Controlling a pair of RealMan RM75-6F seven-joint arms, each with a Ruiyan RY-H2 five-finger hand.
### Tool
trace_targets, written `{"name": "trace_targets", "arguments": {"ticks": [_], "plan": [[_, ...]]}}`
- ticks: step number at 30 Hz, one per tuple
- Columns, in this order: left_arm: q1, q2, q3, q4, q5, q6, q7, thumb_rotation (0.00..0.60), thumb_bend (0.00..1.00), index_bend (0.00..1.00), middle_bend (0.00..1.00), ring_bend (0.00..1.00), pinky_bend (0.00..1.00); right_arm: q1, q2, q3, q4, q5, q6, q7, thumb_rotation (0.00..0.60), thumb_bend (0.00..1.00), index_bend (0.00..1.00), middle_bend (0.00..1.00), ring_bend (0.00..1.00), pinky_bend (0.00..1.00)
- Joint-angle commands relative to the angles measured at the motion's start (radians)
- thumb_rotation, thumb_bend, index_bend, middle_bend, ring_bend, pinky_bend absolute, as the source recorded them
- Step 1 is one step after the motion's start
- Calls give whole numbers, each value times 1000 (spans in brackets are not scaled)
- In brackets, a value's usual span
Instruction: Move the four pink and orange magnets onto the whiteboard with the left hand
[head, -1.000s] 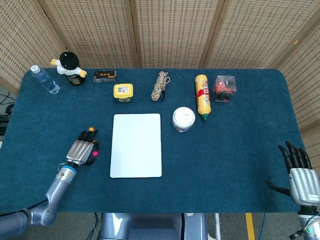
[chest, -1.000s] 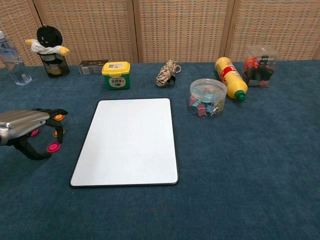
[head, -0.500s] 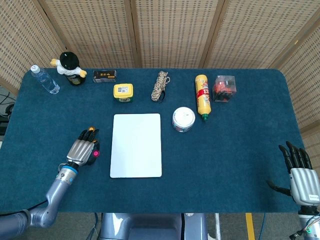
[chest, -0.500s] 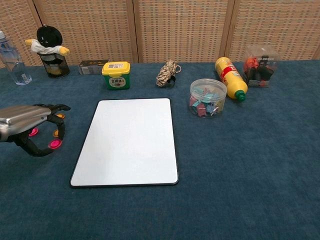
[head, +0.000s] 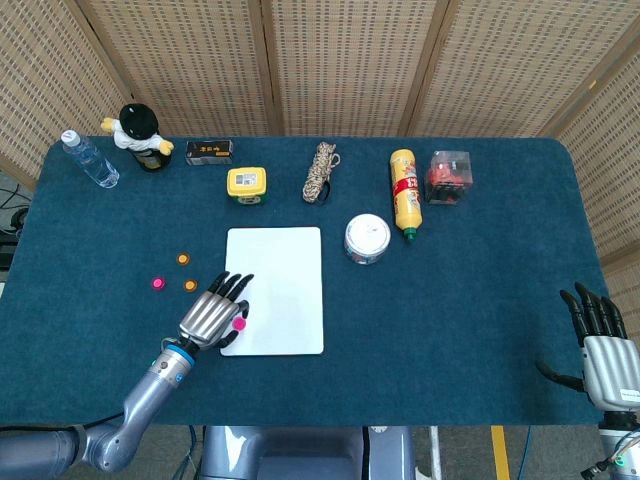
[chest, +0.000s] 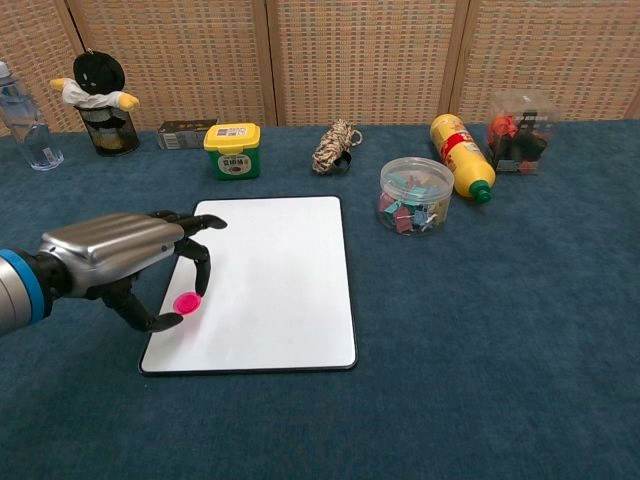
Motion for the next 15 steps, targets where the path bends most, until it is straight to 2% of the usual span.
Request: {"name": "trace_targets", "arguments": {"ticks": [1, 4, 8, 13, 15], "plan": [[-12, -6, 15, -35, -54, -16, 42, 600, 98, 100, 0, 0, 0, 0, 1, 0, 0, 0, 0, 1, 600, 0, 0, 0, 0, 0], [-18, 1, 11, -43, -52, -10, 31, 600, 109, 98, 0, 0, 0, 0, 2, -1, -1, 0, -2, 2, 600, 0, 0, 0, 0, 0], [-9, 11, -31, 24, -19, 53, -30, 600, 174, 121, 0, 0, 0, 0, 2, -1, -3, 2, -3, 1, 600, 0, 0, 0, 0, 0], [-8, 41, -67, 125, -38, 48, -111, 600, 284, 319, 0, 0, 0, 1, 3, 0, -5, 6, -7, -1, 600, 0, 0, 0, 0, 0], [-10, 46, -72, 151, -47, 38, -127, 600, 317, 351, 0, 0, 0, 1, 3, 0, -5, 6, -8, -2, 600, 0, 0, 0, 0, 0]]}}
